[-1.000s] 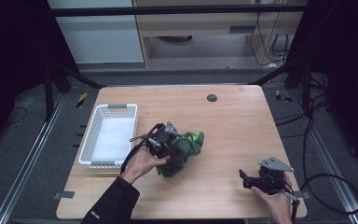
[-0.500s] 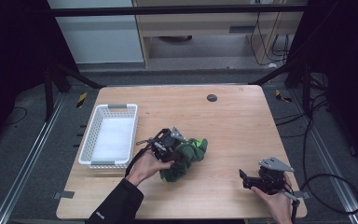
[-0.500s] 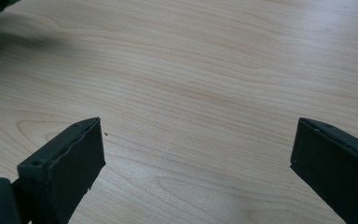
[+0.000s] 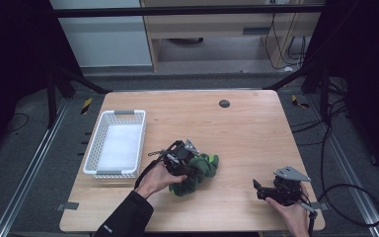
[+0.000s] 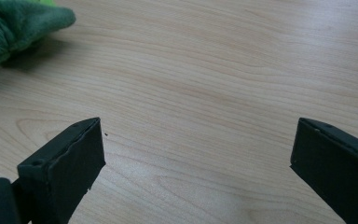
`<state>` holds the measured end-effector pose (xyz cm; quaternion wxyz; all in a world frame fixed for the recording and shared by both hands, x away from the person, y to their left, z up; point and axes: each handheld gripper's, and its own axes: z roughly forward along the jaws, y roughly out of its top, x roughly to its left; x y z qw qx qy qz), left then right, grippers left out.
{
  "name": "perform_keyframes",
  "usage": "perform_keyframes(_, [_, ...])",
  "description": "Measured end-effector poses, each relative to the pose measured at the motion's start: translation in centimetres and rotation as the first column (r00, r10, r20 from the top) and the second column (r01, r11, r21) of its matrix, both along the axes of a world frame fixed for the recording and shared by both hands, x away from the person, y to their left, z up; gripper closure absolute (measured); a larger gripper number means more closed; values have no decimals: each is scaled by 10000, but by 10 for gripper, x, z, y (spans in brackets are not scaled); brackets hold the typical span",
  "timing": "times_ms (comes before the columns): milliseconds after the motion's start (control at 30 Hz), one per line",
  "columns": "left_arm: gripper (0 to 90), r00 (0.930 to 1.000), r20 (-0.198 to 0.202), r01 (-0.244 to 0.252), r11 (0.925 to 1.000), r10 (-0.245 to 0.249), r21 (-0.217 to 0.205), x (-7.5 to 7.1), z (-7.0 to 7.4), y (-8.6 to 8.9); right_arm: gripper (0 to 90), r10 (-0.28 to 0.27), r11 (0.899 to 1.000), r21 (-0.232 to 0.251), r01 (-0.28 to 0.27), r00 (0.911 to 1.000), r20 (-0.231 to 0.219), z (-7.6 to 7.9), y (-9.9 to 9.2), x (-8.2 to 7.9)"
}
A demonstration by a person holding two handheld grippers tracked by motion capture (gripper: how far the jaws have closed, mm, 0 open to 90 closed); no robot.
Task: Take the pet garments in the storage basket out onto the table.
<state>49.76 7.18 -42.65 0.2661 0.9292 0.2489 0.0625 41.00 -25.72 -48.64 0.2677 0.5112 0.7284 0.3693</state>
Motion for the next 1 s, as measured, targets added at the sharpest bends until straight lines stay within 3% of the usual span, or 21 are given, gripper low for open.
perform_keyframes(333, [413,9997,-16,236,9997,-236,-64,-1,0,1,28,-10,9999,100,11,10000,-46,1,0,0])
perform_keyframes(667, [260,9987,445,263,9982,-239,-535,-7,8,7,28,-10,10000,35,10,10000,-32,0,-1,0])
perform_keyframes(1000, [222,9962,859,218,9941,-127,-1062,-13,18,17,27,-43,10000,62,44,9999,-96,-1,-2,1])
